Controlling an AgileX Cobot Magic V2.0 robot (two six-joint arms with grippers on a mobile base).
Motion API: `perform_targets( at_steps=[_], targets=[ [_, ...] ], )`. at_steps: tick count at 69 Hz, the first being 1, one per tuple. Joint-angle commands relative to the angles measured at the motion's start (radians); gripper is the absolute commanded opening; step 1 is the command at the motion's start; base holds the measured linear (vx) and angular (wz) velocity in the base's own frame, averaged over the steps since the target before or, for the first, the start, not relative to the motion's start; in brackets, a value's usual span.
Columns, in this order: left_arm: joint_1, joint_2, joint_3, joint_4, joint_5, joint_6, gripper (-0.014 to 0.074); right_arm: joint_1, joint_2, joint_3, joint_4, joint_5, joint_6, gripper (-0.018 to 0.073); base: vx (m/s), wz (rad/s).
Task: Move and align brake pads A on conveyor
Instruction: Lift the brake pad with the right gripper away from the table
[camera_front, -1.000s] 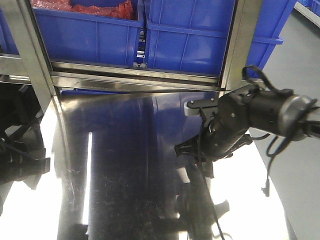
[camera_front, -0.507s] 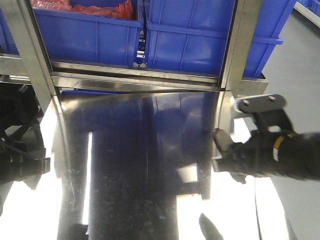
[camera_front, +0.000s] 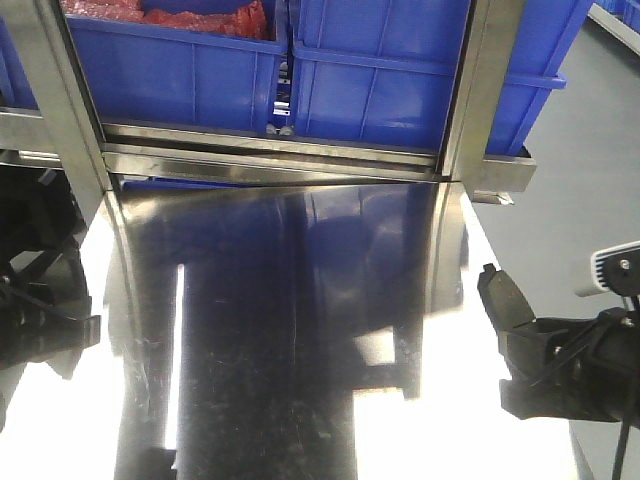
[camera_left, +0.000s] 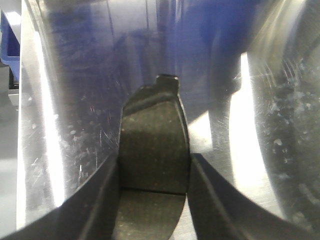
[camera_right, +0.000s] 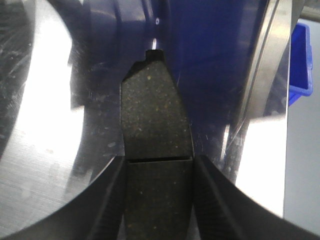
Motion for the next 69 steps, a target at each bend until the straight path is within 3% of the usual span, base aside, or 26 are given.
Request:
perform_targets(
  at_steps=[1,69],
  targets=[
    [-0.003,-0.013,-0.030,0.006,-0.073,-0.001,0.0198,-0.004,-0.026,-0.027,-0.017,-0.094,-0.009,0.0077,0.00,0.00],
    [-0.003,-0.013,-0.030,0.006,-0.073,-0.001,0.0198,-0.004,-0.027,-0.025,-0.014,-0.091,-0.009,0.0077,0.00,0.00]
  ],
)
